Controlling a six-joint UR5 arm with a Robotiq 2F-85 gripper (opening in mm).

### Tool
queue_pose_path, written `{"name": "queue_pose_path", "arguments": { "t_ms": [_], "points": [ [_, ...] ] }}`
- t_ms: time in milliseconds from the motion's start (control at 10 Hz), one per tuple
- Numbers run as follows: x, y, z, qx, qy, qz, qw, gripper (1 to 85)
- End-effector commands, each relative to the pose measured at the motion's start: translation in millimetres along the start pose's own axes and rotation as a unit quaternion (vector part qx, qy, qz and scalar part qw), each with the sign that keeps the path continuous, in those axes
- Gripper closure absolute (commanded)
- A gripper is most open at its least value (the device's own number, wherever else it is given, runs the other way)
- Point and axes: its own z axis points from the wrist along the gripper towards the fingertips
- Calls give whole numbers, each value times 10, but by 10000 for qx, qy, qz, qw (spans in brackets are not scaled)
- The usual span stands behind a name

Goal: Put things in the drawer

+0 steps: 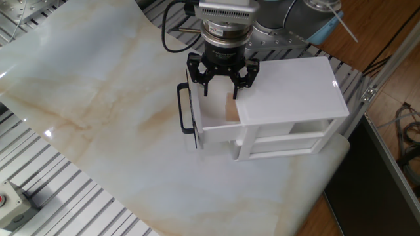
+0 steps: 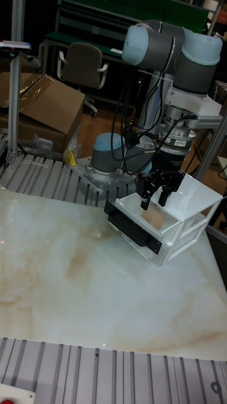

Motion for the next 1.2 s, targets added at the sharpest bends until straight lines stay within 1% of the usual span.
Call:
{"name": "queue_pose_path", "arguments": {
  "t_ms": [0,100,300,400,500,600,700,800,900,1100],
  "points": [
    [-18,-23,-21,15,-28,-23,10000,283],
    [-24,-72,-50,62,-17,-19,10000,293],
    [-59,-187,-180,150,43,94,9998,390],
    [-60,-247,-248,179,113,129,9997,437],
    [-72,-294,-271,173,138,106,9997,457],
    [-121,-385,-265,229,120,25,9997,467],
    [-166,-477,-265,241,130,-22,9996,530],
    [-210,-573,-268,258,118,-131,9995,530],
    [-250,-637,-266,236,97,-198,9995,530],
    [-356,-763,-198,249,39,-374,9990,530]
  ]
}}
